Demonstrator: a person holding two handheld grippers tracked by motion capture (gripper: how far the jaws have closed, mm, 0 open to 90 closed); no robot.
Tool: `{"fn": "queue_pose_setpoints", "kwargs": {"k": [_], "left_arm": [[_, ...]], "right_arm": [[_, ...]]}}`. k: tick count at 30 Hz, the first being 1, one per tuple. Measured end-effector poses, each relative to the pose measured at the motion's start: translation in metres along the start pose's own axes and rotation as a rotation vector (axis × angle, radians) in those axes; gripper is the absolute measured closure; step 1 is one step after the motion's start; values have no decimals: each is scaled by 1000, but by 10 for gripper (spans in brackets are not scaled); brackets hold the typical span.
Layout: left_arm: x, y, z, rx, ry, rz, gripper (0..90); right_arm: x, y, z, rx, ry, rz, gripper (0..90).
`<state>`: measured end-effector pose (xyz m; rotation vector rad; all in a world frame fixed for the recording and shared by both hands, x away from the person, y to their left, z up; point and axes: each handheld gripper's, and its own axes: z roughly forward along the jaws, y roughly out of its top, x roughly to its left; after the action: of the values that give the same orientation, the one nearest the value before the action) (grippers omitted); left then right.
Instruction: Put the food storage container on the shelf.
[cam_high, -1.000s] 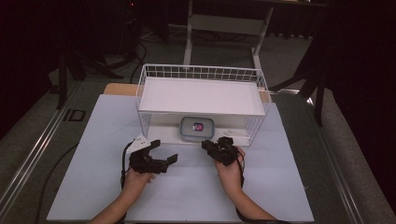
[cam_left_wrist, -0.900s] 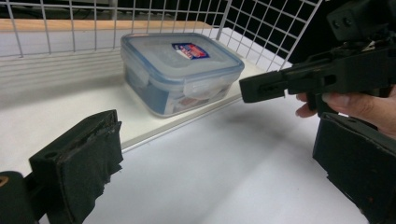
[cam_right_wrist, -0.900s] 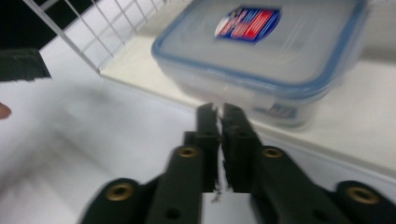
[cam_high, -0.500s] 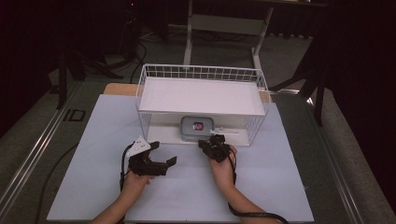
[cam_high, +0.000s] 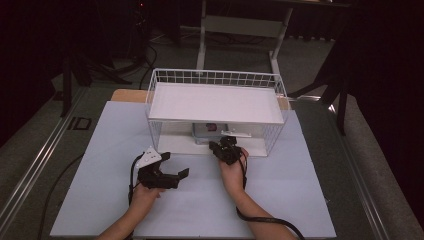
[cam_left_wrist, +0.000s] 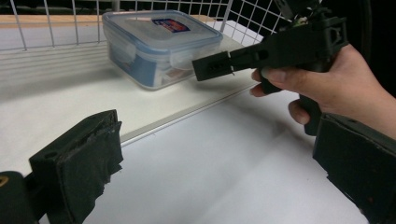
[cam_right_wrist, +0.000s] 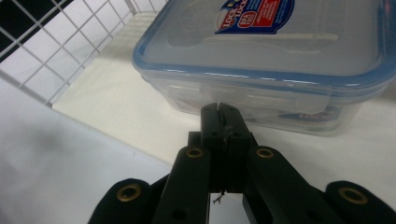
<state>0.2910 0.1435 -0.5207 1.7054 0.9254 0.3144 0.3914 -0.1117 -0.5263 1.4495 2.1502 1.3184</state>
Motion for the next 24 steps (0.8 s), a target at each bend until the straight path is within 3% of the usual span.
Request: {"fn": "queue_pose_setpoints", "kwargs": {"k": [4, 7, 9, 12, 15, 18, 20, 23, 24], "left_arm": [[0, 0, 0, -1, 0, 1, 23], [0, 0, 0, -1, 0, -3, 23], [0, 0, -1, -3, -1, -3, 23], [0, 0, -1, -3, -3, -3, 23], [1, 1, -2, -5, -3, -2, 23], [1, 1, -2, -7, -2, 1, 23], [0, 1, -1, -7, 4, 7, 23], [-1, 2, -1, -6, 3, 17, 23], [-1, 2, -1, -6, 0, 19, 23]], "right_arm": [[-2, 5, 6, -3, 2, 19, 898], [-1, 10, 7, 7, -7, 74, 898], [-5, 12, 10, -18, -10, 49, 899], [-6, 12, 14, -3, -17, 43, 898], [-4, 11, 15, 6, -6, 73, 898], [-4, 11, 16, -8, -12, 45, 898], [-1, 12, 14, 11, -4, 67, 897], [-1, 10, 13, -4, -5, 17, 897], [2, 9, 11, 15, 0, 31, 895]]}}
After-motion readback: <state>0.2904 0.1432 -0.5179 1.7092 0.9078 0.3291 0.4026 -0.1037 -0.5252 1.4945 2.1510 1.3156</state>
